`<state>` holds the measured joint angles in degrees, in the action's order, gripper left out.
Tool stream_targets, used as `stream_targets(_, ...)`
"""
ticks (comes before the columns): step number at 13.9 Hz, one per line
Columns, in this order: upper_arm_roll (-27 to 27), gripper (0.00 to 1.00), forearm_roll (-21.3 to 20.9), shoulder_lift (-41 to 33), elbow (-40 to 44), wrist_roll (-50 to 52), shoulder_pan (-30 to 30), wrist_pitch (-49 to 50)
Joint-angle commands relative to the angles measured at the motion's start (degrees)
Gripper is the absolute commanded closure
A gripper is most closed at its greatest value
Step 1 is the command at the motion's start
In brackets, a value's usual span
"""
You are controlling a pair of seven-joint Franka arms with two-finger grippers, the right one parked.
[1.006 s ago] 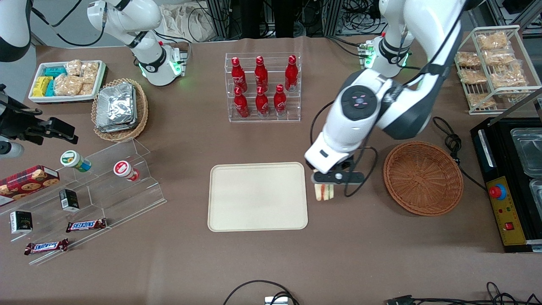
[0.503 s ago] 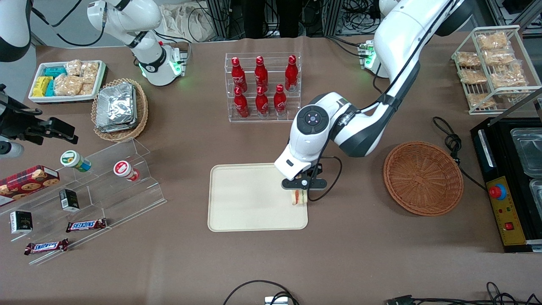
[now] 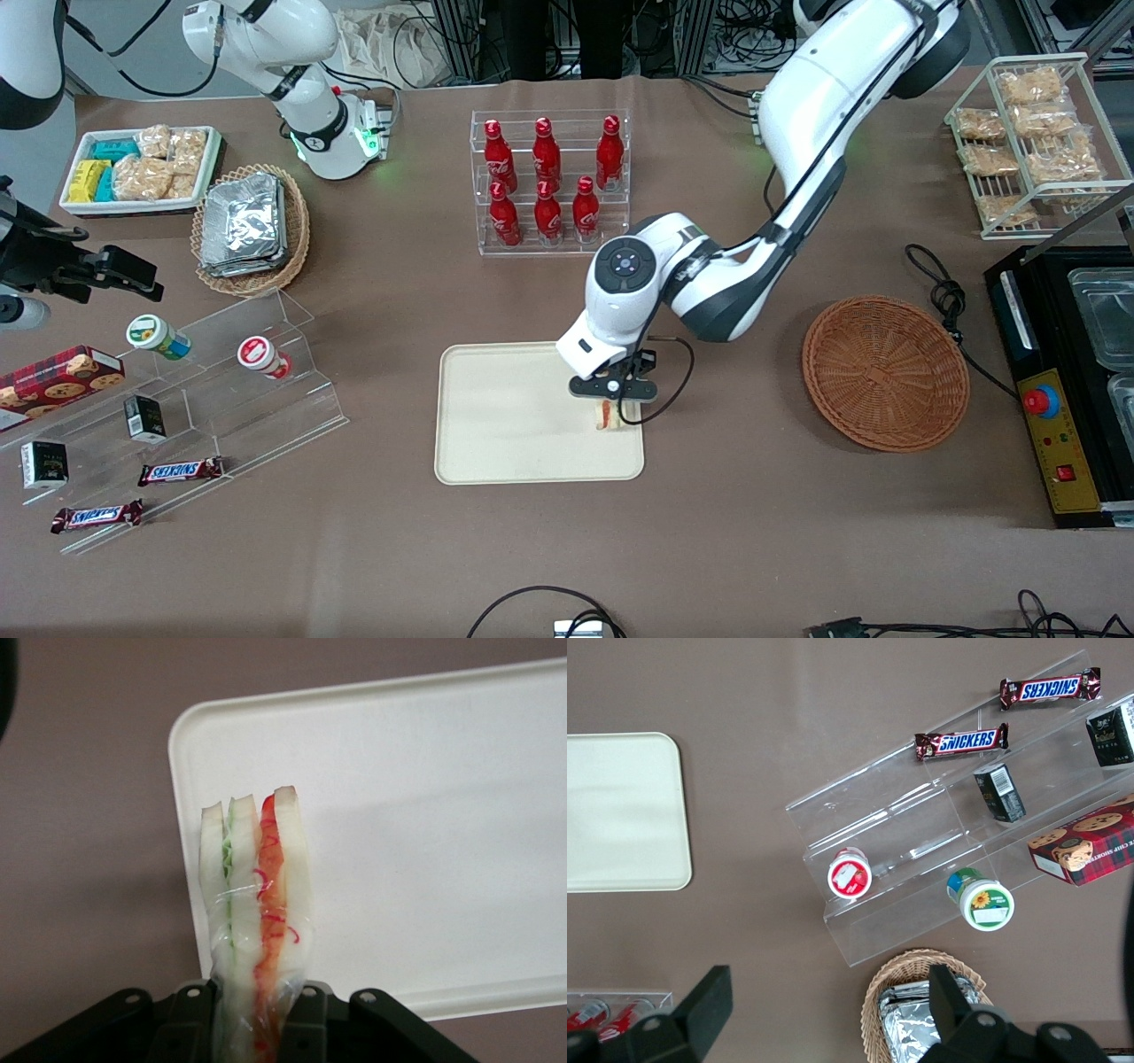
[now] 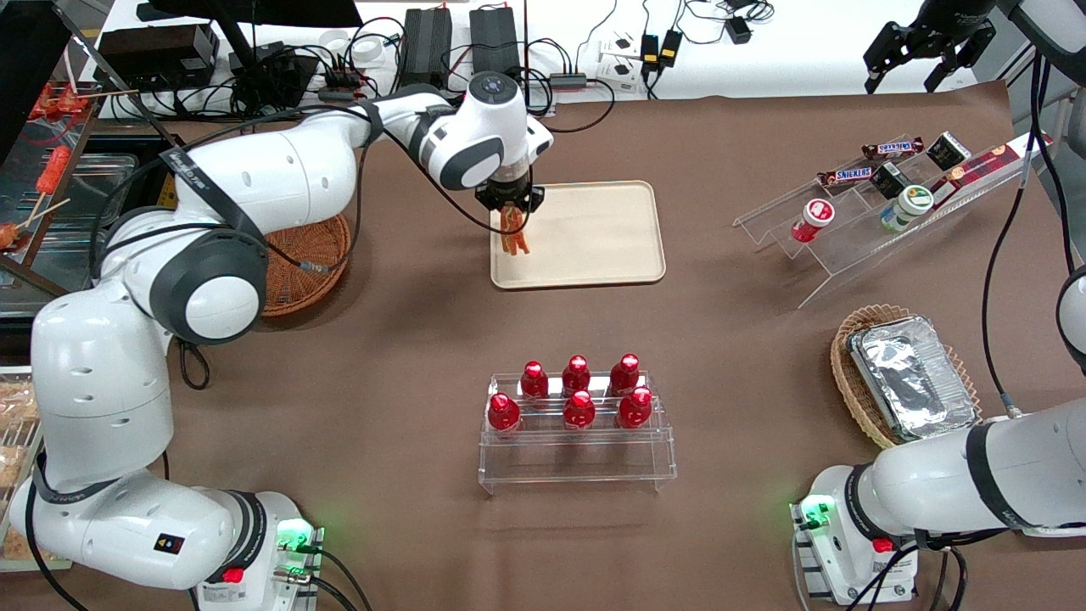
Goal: Place sandwich from basket to tray
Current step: 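Lower the sandwich onto the tray and open the left gripper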
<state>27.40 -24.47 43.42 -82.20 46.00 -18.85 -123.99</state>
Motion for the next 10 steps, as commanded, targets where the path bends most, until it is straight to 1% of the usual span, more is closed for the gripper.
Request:
stream_targets(1, -0.33, 0.86, -1.98, 3.59, 2.84, 0.67, -0.92, -0.99)
stream_targets(3, -0.25, 0.86, -3.12, 4.65, 2.84, 0.67, -0.92, -1.26)
stream_targets(7, -0.33, 0.84, -3.3, 7.29, 5.11, 0.75, -2.06, -1.61)
stream_targets(9, -0.42, 0.75, -3.3, 7.82, 5.3, 0.84, -2.33, -1.61)
stream_targets(10, -0.42, 0.72, -3.3, 7.99, 5.3, 0.84, -2.42, -1.61)
